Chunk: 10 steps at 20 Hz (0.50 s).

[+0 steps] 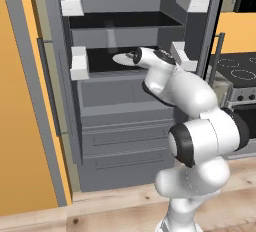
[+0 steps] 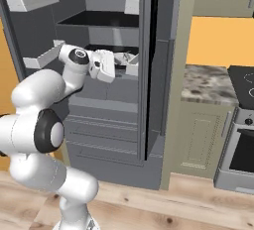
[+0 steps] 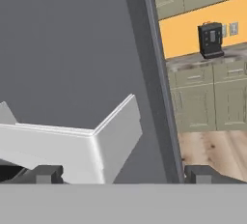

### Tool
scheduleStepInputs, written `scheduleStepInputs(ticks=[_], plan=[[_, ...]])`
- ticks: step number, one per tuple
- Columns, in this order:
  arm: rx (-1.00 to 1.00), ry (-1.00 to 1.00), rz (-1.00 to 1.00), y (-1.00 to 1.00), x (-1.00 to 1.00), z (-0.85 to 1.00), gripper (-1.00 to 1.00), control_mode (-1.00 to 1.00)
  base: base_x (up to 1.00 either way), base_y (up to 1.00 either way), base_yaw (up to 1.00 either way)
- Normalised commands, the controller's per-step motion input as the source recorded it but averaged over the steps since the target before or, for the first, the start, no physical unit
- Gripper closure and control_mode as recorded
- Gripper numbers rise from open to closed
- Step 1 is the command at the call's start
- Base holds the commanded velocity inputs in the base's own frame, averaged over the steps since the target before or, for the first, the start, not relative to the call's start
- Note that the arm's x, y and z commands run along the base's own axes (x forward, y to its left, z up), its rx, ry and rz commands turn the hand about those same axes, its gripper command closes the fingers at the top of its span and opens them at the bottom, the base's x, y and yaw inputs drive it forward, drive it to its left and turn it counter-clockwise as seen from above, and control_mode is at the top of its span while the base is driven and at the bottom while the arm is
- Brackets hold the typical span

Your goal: Retrieve the fish from the fridge and place it on the saucepan with marinade on the stove.

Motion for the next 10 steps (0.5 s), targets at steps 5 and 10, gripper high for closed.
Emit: scheduleStepInputs(ticks=[5, 10], plan=[[0.0, 0.0, -0.07, -0.26, 0.38, 0.0, -1.0, -1.0, 0.0, 0.0, 0.0], [0.0, 0.0, 0.0, -0.01, 0.34, 0.0, -1.0, -1.0, 0.0, 0.0, 0.0]])
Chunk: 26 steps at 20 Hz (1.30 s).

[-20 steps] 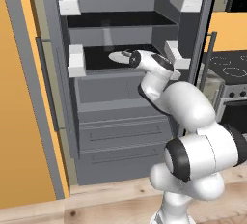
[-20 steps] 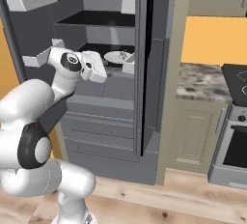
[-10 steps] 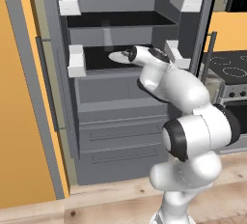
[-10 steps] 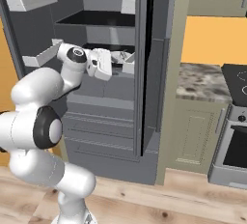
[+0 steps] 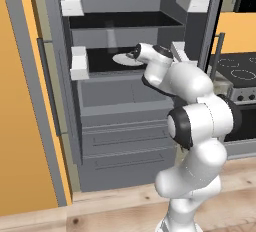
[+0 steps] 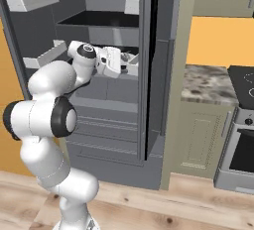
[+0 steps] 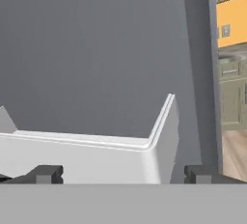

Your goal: Retrieve the fish from the fridge and place it on the saucepan with marinade on the stove.

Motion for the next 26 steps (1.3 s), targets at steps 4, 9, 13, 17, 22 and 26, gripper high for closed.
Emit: scheduleStepInputs(ticks=[4, 9, 13, 17, 22, 26], plan=[[0.0, 0.0, 0.0, -0.15, 0.13, 0.0, -1.0, -1.0, 0.0, 0.0, 0.0], [0.0, 0.0, 0.0, -0.49, 0.01, 0.0, -1.0, -1.0, 0.0, 0.0, 0.0], [0.0, 0.0, 0.0, -0.54, 0.0, 0.0, -1.0, -1.0, 0.0, 0.0, 0.0], [0.0, 0.0, 0.0, -0.51, 0.0, 0.0, -1.0, -1.0, 0.0, 0.0, 0.0], [0.0, 0.0, 0.0, -0.49, 0.0, 0.0, -1.0, -1.0, 0.0, 0.0, 0.0], [0.0, 0.0, 0.0, -0.25, 0.0, 0.0, -1.0, -1.0, 0.0, 0.0, 0.0]])
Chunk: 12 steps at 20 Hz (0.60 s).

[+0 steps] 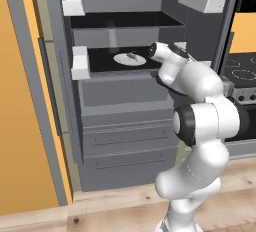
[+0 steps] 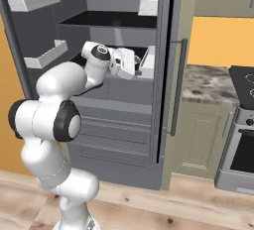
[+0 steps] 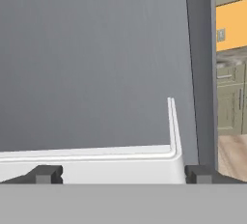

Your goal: Retrieve the fish from the fridge and place it on the saucepan with marinade on the stove.

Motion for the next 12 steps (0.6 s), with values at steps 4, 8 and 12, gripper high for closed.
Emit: scheduleStepInputs(ticks=[4, 8, 12], plan=[[0.0, 0.0, 0.0, -0.17, 0.0, 0.0, -1.0, -1.0, 0.0, 0.0, 0.0], [0.0, 0.0, 0.0, 0.02, -0.09, 0.0, -1.0, -1.0, 0.0, 0.0, 0.0], [-0.01, 0.0, 0.0, 0.39, -0.22, 0.0, -1.0, -1.0, 0.0, 0.0, 0.0]])
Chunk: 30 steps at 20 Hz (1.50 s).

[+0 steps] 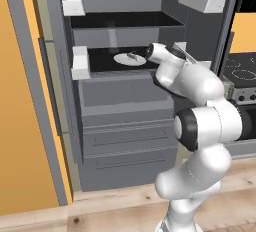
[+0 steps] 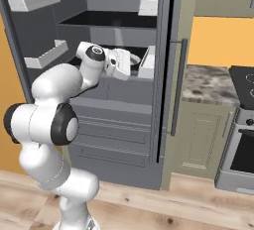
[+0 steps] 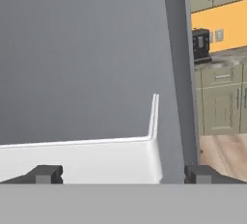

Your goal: Retrieve the fish from the fridge and place it on the saucepan with marinade on the stove.

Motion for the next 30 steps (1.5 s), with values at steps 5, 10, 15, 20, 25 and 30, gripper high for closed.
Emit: scheduleStepInputs(ticks=[5, 10, 15, 20, 25, 30], plan=[[-0.01, 0.0, 0.1, 0.77, -0.19, 0.0, -1.0, -1.0, 0.0, 0.0, 0.0], [0.0, 0.01, 0.2, 0.65, -0.29, 0.06, -1.0, -1.0, 0.0, 0.0, 0.0], [0.0, 0.07, 0.27, 0.48, -0.31, 0.16, -1.0, -1.0, 0.0, 0.0, 0.0], [0.0, 0.06, 0.27, 0.44, -0.29, 0.19, -1.0, -1.0, 0.0, 0.0, 0.0], [0.0, 0.06, 0.29, 0.17, -0.15, 0.23, -1.0, -1.0, 0.0, 0.0, 0.0], [0.0, 0.1, 0.28, 0.13, -0.11, 0.26, -1.0, -1.0, 0.0, 0.0, 0.0]])
